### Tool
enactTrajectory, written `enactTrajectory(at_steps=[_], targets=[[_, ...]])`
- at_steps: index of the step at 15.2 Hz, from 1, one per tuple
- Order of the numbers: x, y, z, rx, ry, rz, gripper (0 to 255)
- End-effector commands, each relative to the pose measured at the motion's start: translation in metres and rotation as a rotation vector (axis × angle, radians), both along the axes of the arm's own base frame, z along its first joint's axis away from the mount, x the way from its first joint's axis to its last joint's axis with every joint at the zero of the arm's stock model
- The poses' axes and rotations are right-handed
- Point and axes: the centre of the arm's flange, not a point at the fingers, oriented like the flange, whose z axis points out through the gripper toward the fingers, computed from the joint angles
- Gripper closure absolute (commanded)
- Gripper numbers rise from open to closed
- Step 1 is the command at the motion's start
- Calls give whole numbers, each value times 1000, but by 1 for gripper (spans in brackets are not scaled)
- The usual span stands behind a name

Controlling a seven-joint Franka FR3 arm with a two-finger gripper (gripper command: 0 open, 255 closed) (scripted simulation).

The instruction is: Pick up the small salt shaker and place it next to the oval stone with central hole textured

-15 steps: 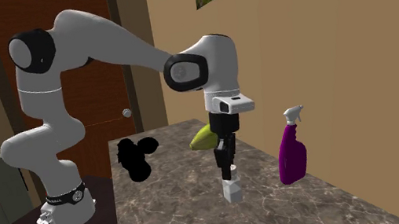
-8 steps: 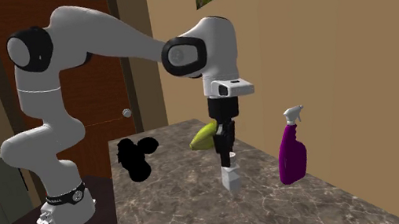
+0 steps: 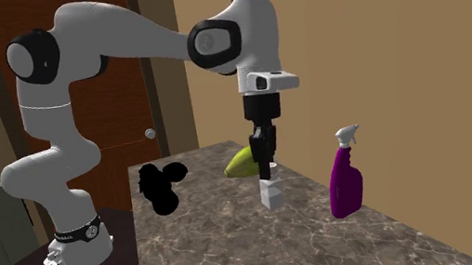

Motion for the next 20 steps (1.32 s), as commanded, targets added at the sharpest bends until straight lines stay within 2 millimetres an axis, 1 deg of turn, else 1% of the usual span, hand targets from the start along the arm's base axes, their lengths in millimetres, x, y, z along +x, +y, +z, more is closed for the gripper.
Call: enactTrajectory(at_steps=[1, 7, 8, 20], targets=[[0, 0, 11, 0, 1, 0, 255], [0, 0, 42, 0, 1, 0, 255], [0, 0, 44, 0, 1, 0, 255], [-144, 65, 44, 0, 1, 0, 255]])
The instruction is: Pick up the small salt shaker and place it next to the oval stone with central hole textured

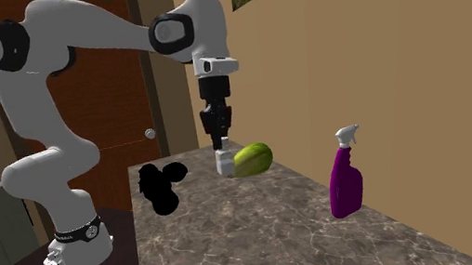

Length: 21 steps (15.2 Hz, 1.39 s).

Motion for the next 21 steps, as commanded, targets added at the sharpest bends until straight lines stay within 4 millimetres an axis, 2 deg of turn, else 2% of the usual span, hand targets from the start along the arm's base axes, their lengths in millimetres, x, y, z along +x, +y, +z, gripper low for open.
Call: enactTrajectory(at_steps=[1, 21], targets=[[-24, 14, 1, -1, 0, -1, 255], [-264, 123, 2, -1, 0, -1, 255]])
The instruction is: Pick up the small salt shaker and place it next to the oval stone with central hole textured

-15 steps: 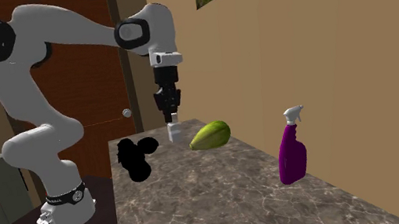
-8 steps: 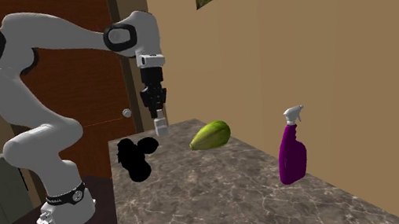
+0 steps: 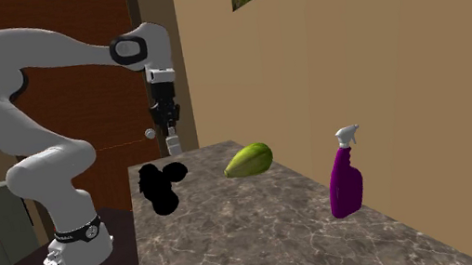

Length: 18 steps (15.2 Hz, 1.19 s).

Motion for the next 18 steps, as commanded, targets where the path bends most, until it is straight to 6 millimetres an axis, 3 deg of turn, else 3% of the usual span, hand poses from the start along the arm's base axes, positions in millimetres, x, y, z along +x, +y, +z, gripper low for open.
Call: enactTrajectory(at_steps=[1, 18], targets=[[-23, 11, 1, 0, 1, -1, 255], [-227, 104, 2, 0, 1, -1, 255]])
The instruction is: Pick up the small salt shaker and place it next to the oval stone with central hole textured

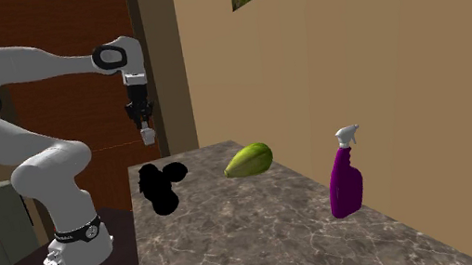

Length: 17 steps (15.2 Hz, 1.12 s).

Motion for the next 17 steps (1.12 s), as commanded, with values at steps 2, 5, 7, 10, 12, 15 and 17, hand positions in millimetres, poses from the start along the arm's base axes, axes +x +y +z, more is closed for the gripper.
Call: enactTrajectory(at_steps=[2, 5, 7, 10, 12, 15, 17], targets=[[-40, 15, 0, 0, 1, -1, 255], [-76, 31, 0, 0, 1, -1, 255], [-89, 37, -5, 0, 1, -1, 255], [-89, 37, -21, 0, 1, -1, 255], [-89, 37, -31, 0, 1, -1, 255], [-89, 37, -47, 0, 1, -1, 255], [-89, 37, -58, 0, 1, -1, 255]])
